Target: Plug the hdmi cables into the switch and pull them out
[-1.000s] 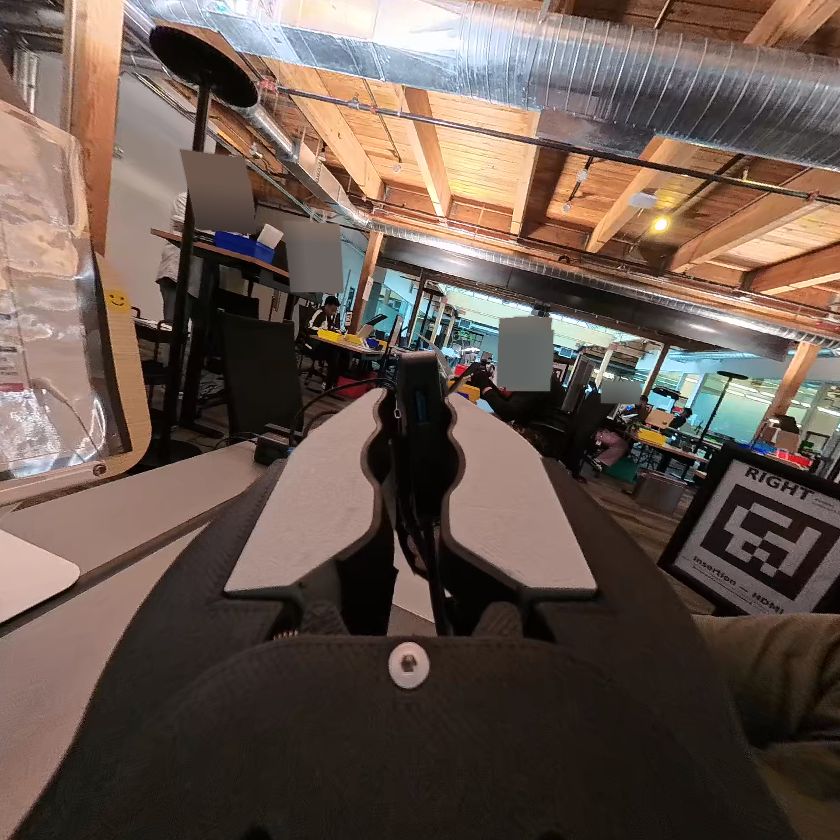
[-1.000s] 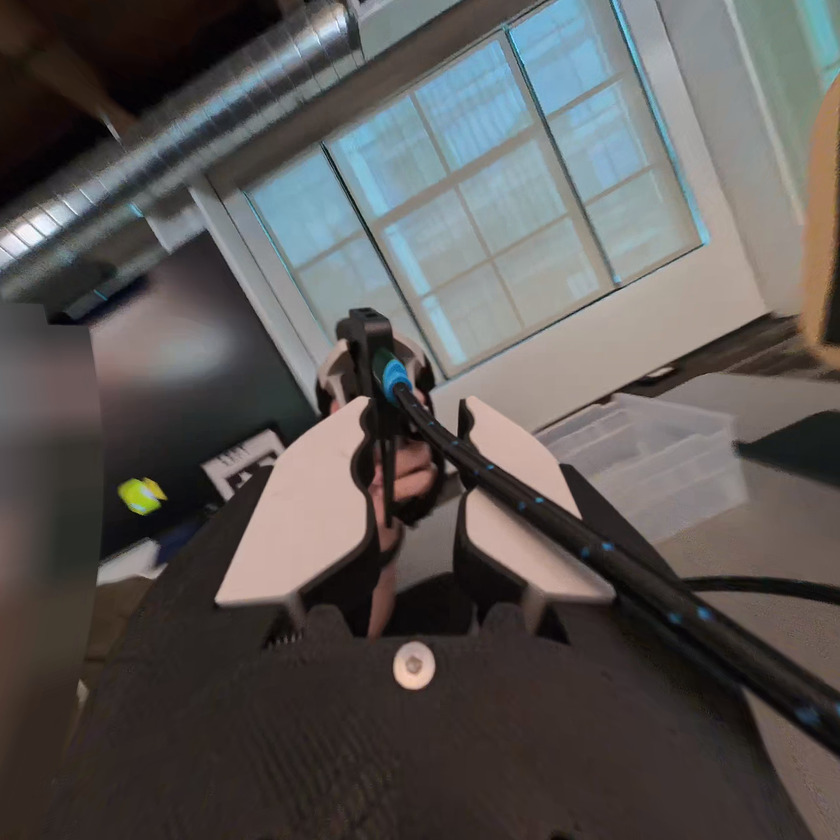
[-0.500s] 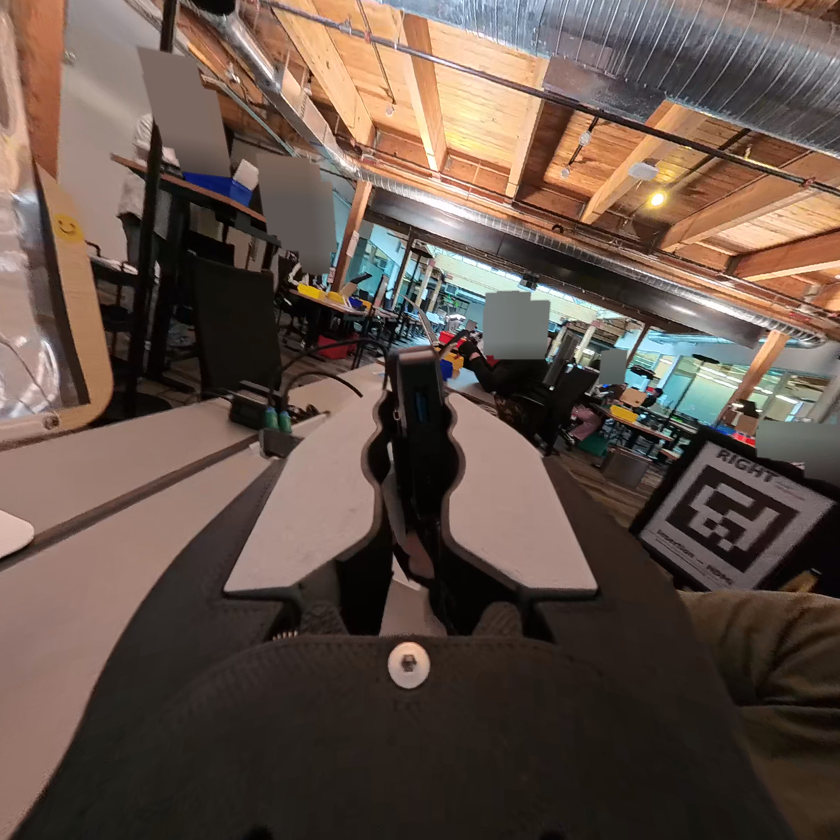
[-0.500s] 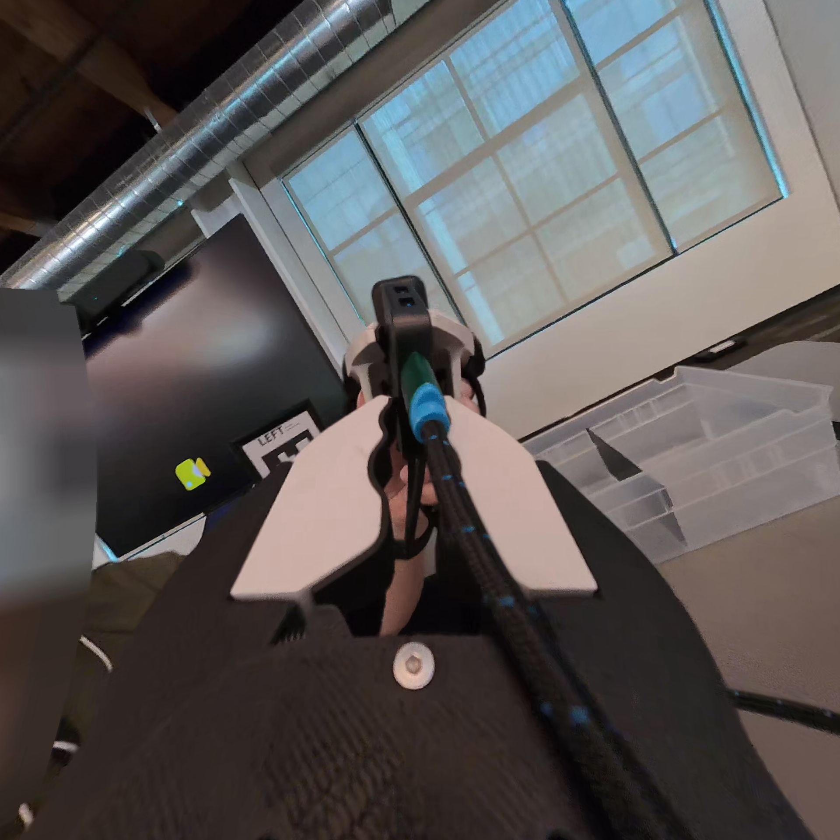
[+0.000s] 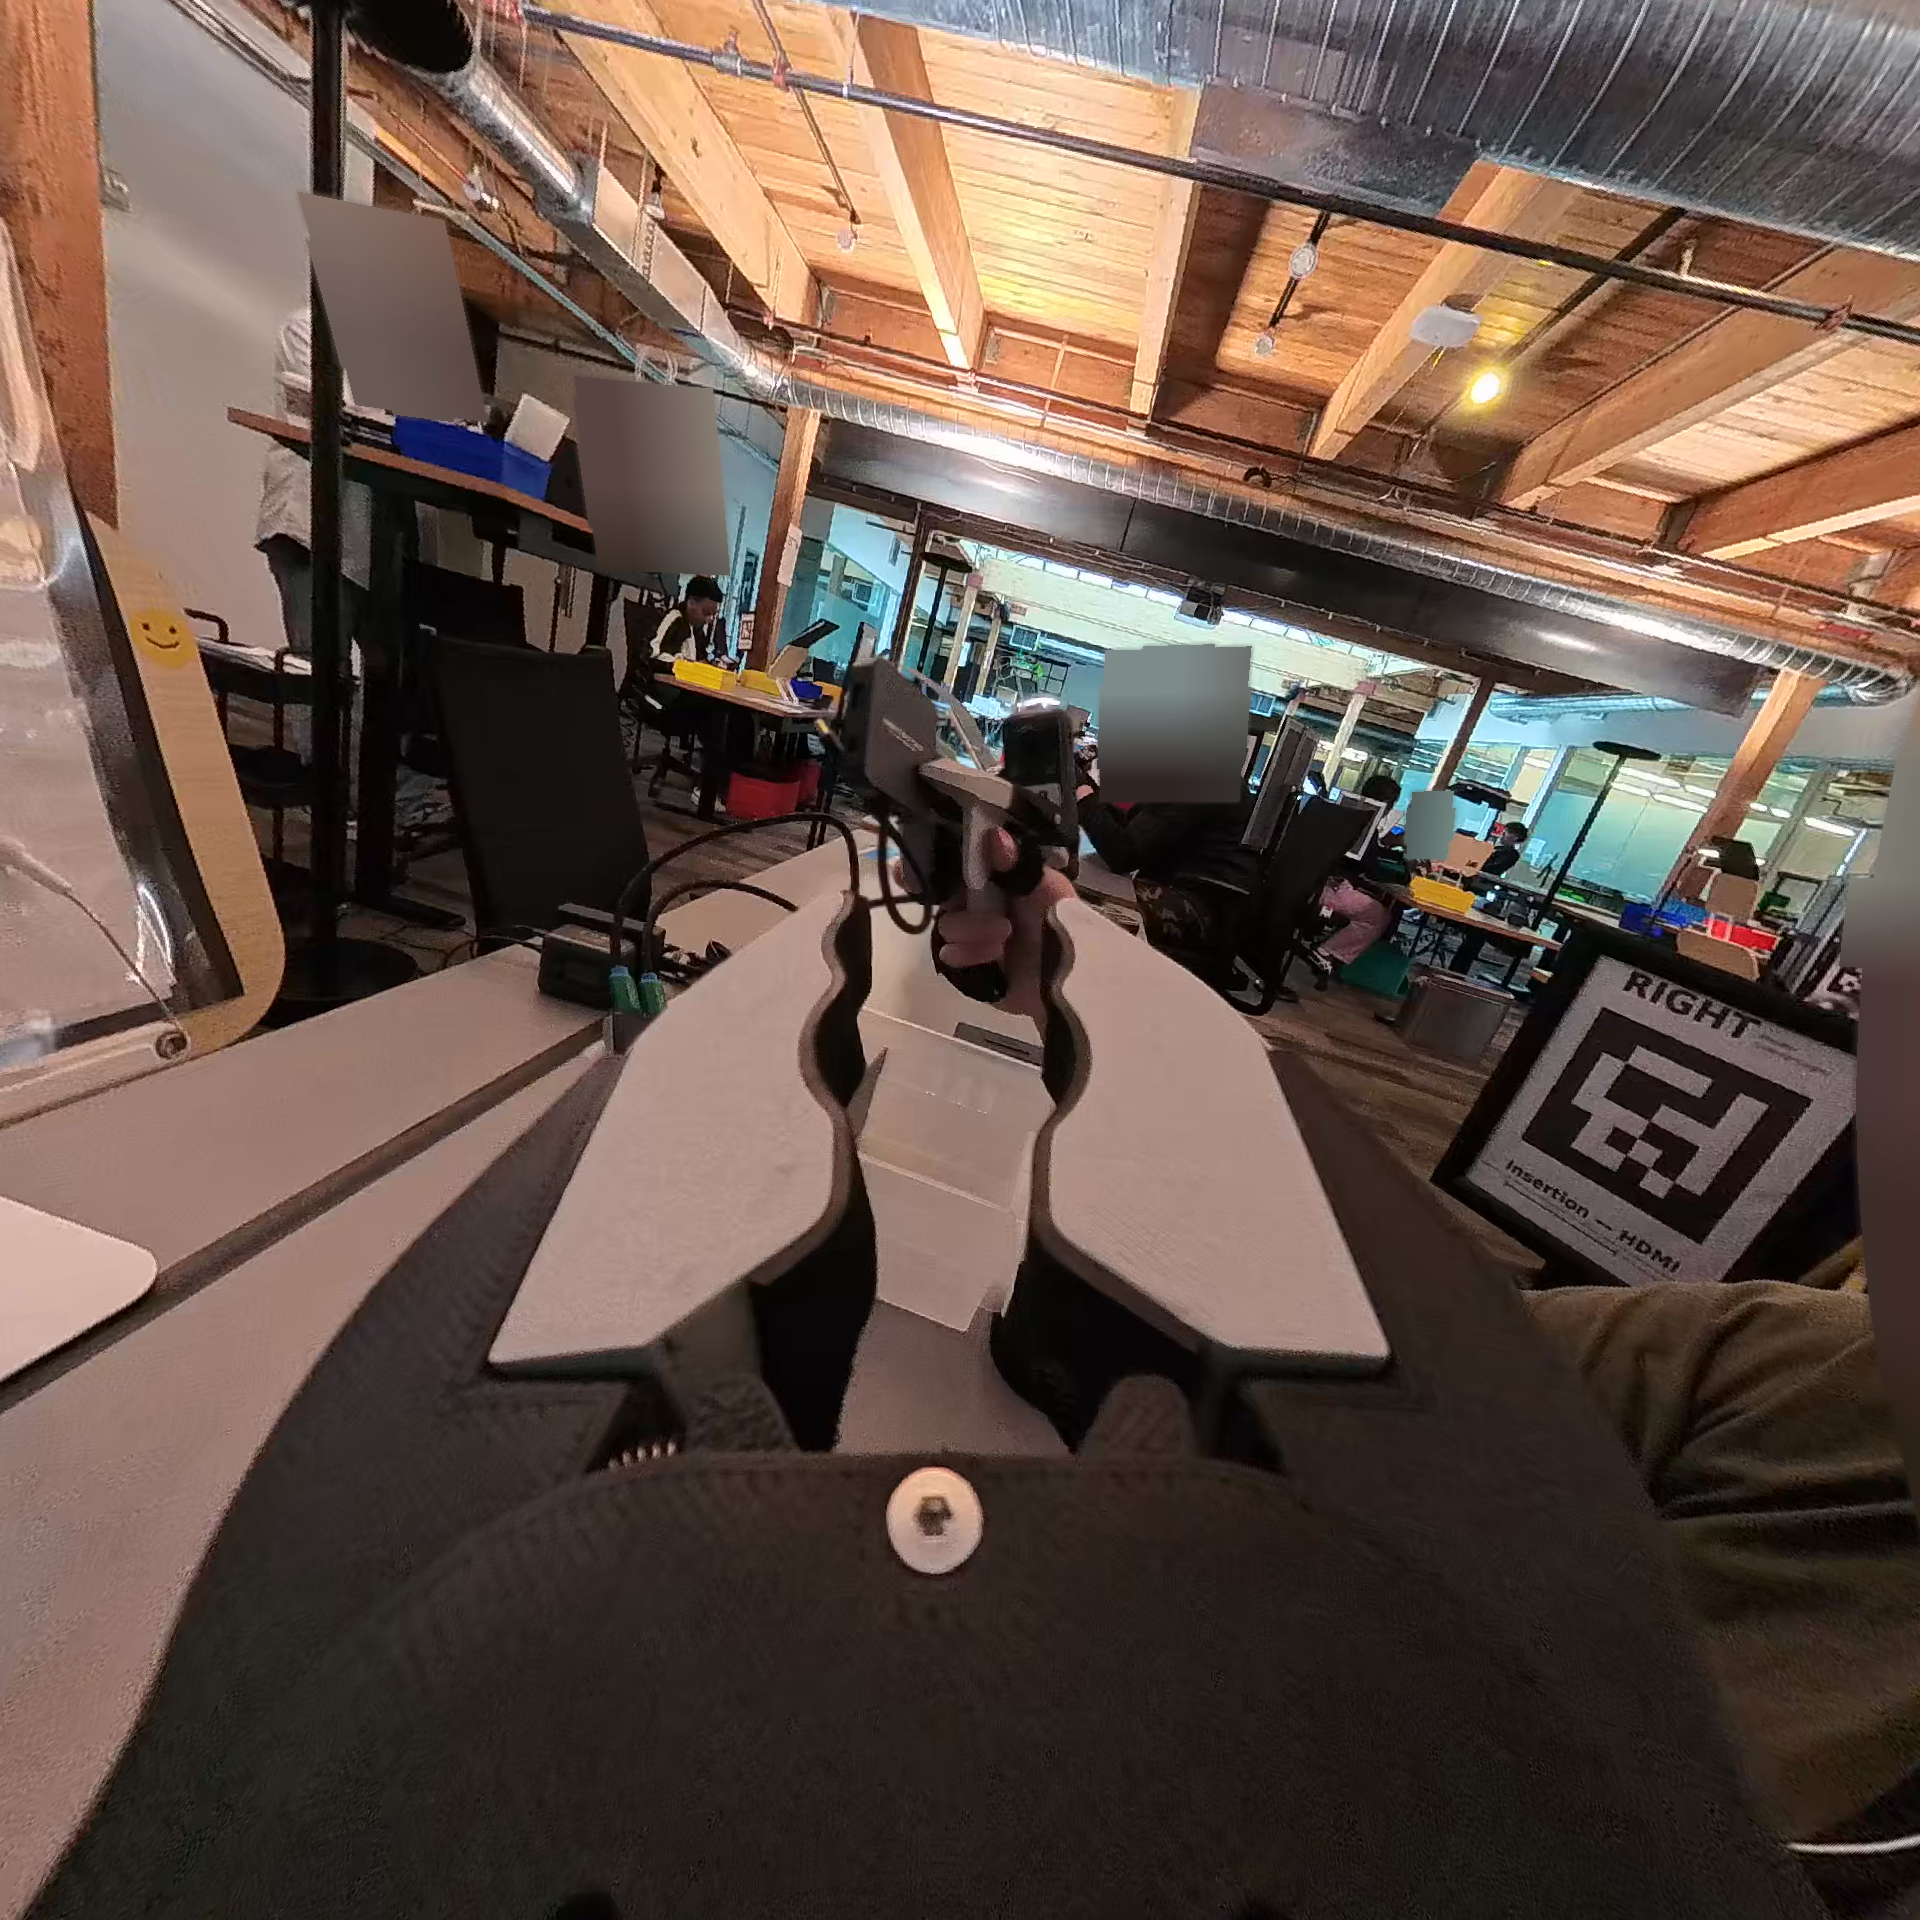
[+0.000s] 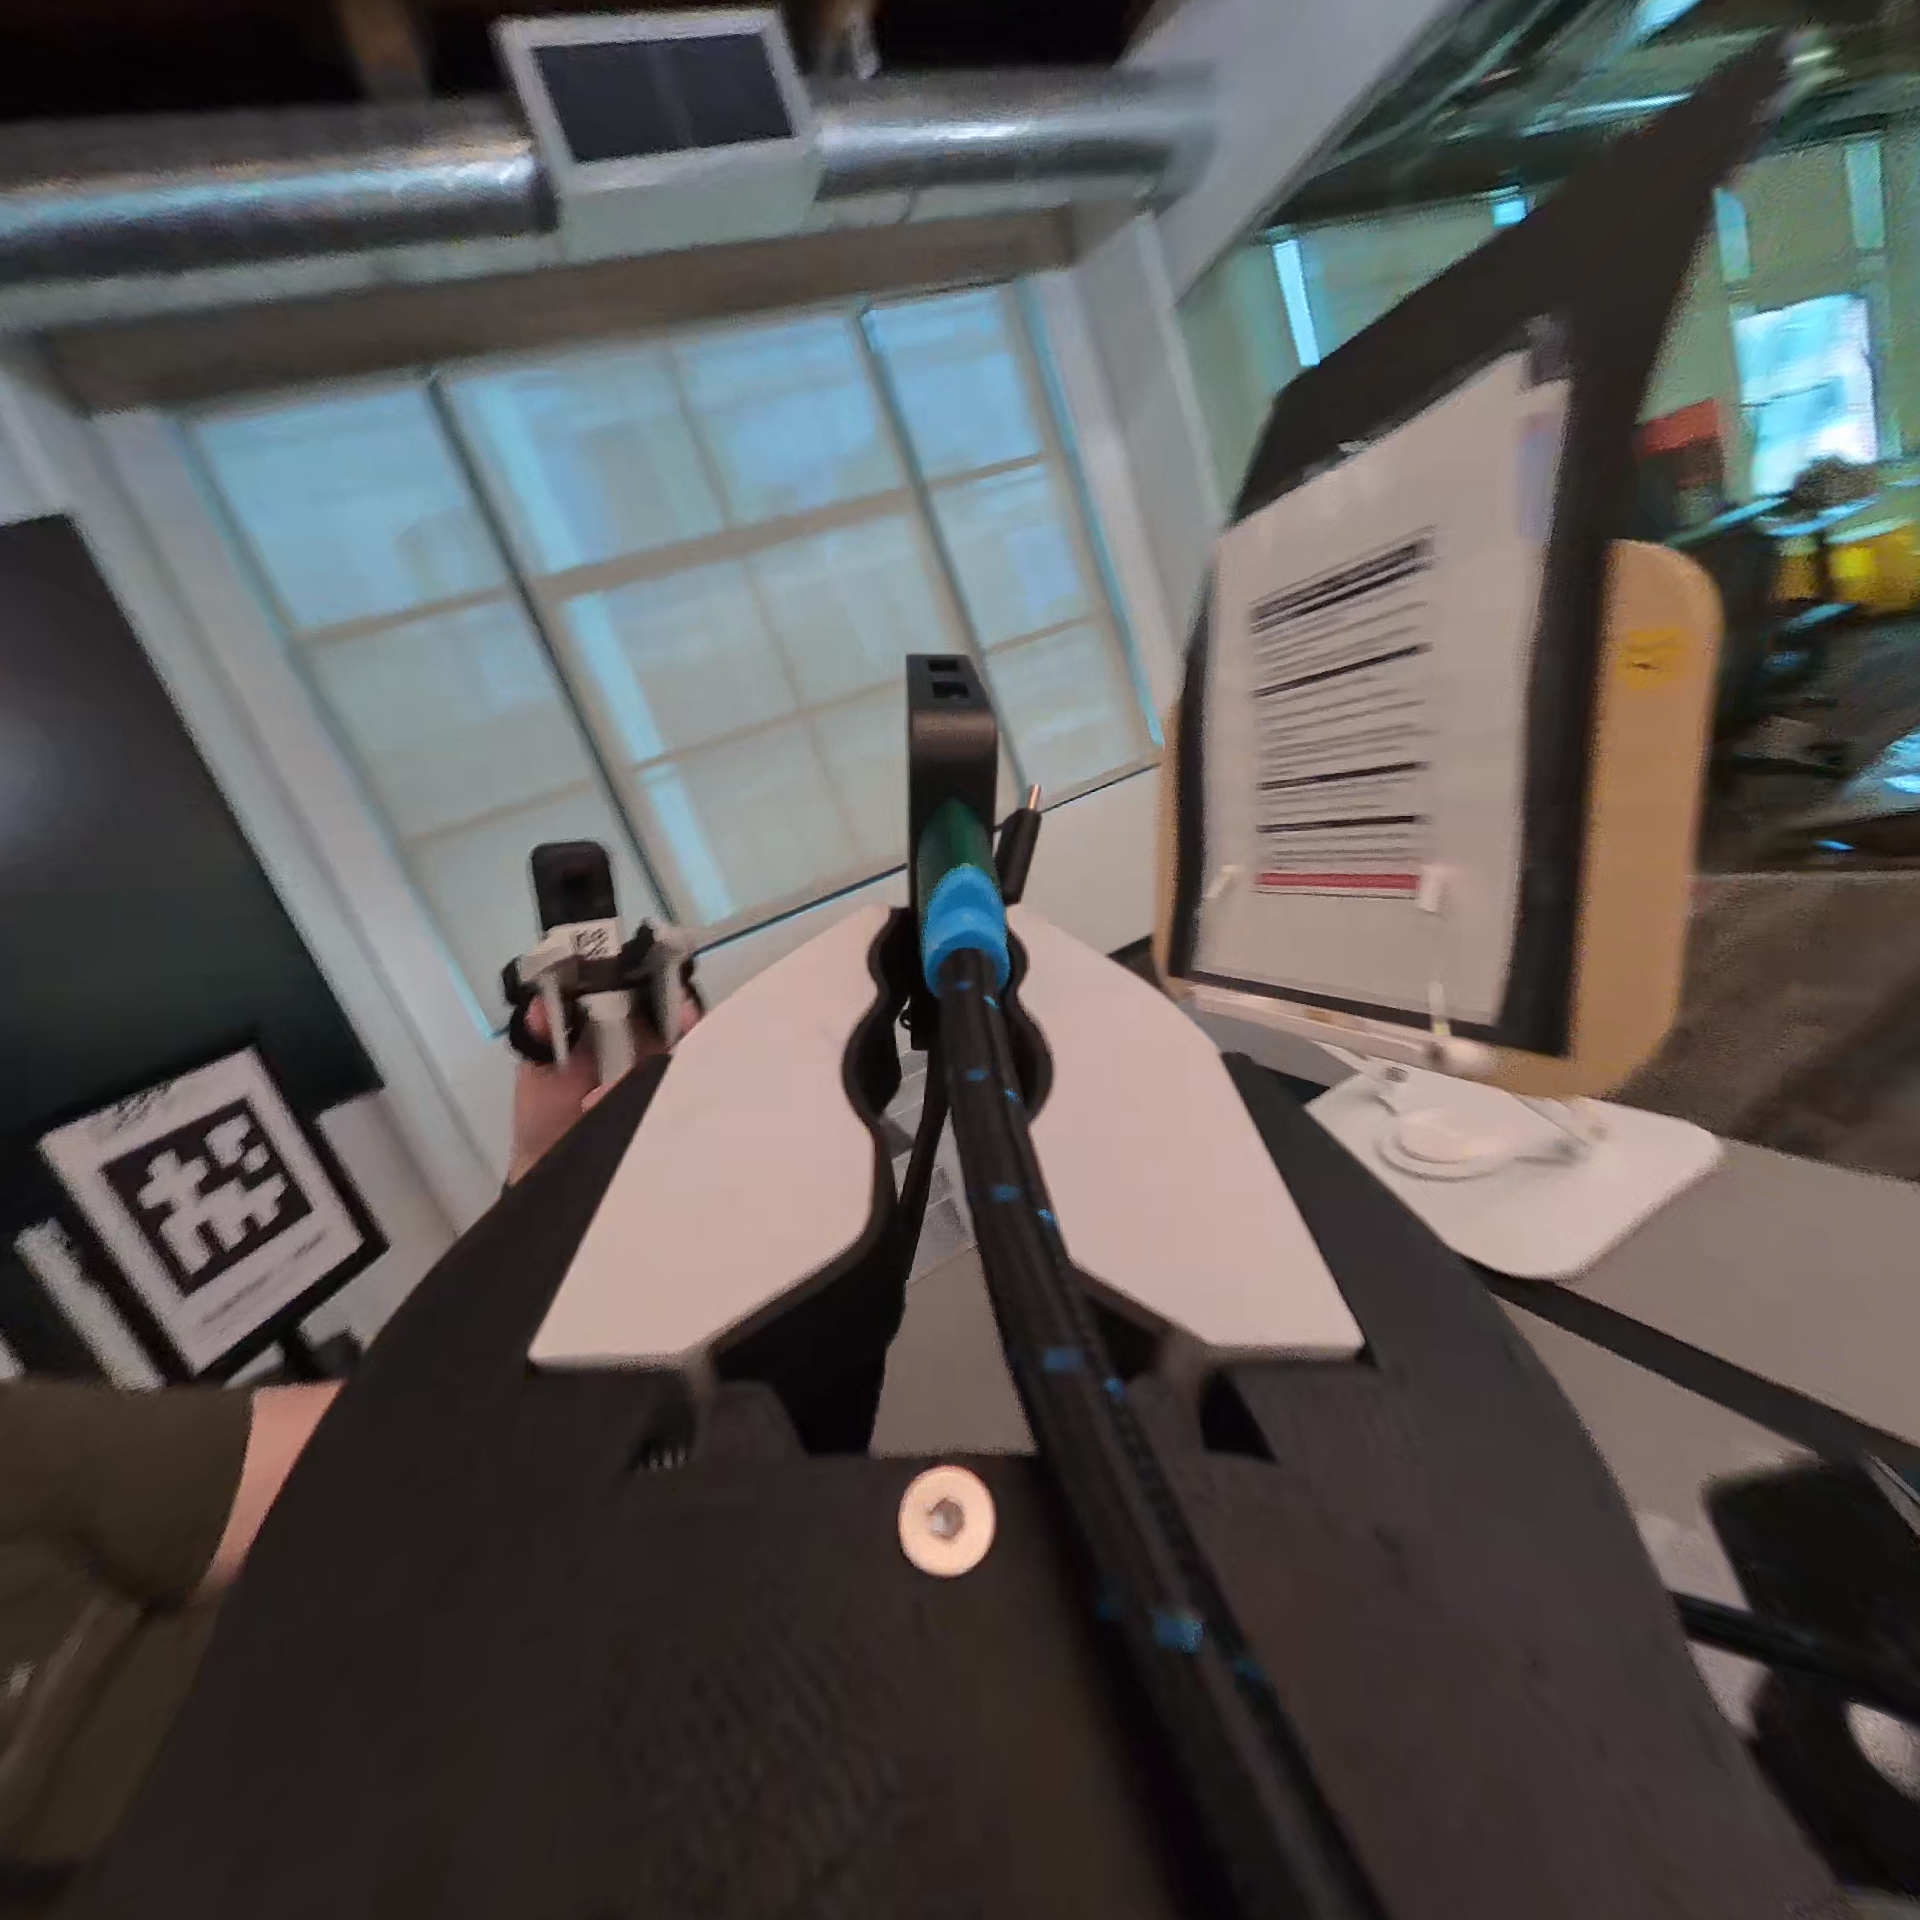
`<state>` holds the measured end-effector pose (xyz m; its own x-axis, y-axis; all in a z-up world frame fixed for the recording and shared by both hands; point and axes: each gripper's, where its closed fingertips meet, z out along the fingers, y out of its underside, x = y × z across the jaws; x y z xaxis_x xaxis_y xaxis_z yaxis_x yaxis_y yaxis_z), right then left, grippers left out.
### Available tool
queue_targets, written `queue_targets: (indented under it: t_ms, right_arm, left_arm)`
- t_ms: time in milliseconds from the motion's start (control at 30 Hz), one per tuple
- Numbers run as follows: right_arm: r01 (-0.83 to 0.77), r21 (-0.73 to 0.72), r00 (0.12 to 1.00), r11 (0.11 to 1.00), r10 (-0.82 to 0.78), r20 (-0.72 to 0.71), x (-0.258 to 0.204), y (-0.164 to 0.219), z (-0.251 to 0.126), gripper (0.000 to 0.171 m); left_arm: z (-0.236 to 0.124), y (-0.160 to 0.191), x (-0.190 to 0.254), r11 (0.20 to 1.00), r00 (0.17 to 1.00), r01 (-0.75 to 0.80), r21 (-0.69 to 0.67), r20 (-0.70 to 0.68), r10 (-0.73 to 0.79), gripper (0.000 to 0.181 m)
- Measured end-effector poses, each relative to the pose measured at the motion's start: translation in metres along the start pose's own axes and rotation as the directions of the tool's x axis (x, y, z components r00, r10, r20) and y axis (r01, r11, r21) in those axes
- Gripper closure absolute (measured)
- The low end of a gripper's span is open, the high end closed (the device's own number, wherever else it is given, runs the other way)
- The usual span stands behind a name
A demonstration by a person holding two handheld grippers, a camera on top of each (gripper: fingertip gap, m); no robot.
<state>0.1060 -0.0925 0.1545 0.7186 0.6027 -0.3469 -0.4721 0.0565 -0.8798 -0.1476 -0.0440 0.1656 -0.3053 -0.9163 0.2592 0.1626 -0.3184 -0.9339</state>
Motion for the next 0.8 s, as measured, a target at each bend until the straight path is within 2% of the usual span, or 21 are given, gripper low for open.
queue_targets:
  t_ms: [167,267,333,400,467,567,667,800]
  right_arm:
    - [-0.120,-0.002,0.963,0.993,0.116,-0.242,0.061,0.008,-0.029,0.157]
    - [-0.124,-0.100,0.937,0.987,0.083,-0.340,0.091,0.030,-0.039,0.157]
    - [-0.075,-0.117,0.953,0.990,0.036,-0.302,0.101,0.036,-0.038,0.156]
    - [-0.108,-0.077,0.969,0.991,0.088,-0.229,0.104,0.038,-0.036,0.157]
    - [-0.214,-0.043,0.930,0.976,0.191,-0.314,0.127,0.048,-0.041,0.156]
    - [-0.299,-0.167,0.855,0.939,0.186,-0.483,0.159,0.085,-0.055,0.157]
    - [-0.352,-0.352,0.799,0.867,0.083,-0.595,0.177,0.123,-0.070,0.156]
    - [-0.408,-0.421,0.794,0.810,0.087,-0.602,0.172,0.137,-0.070,0.153]
  left_arm:
    - [0.005,0.009,-0.003,0.999,1.000,0.031,-0.032,-0.004,-0.031,0.151]
    - [0.008,0.014,-0.002,0.998,0.999,0.030,-0.053,-0.012,-0.031,0.151]
    - [0.010,0.017,-0.001,0.997,1.000,0.027,-0.066,-0.015,-0.028,0.151]
    - [0.012,0.019,0.000,0.997,0.999,0.031,-0.076,-0.019,-0.032,0.151]
    - [0.014,0.022,0.001,0.996,0.999,0.035,-0.087,-0.024,-0.038,0.151]
    - [0.016,0.027,0.001,0.994,0.999,0.041,-0.106,-0.031,-0.044,0.151]
    - [0.018,0.030,0.002,0.992,0.998,0.045,-0.121,-0.036,-0.050,0.151]
    - [0.021,0.036,0.004,0.987,0.997,0.053,-0.150,-0.046,-0.060,0.151]
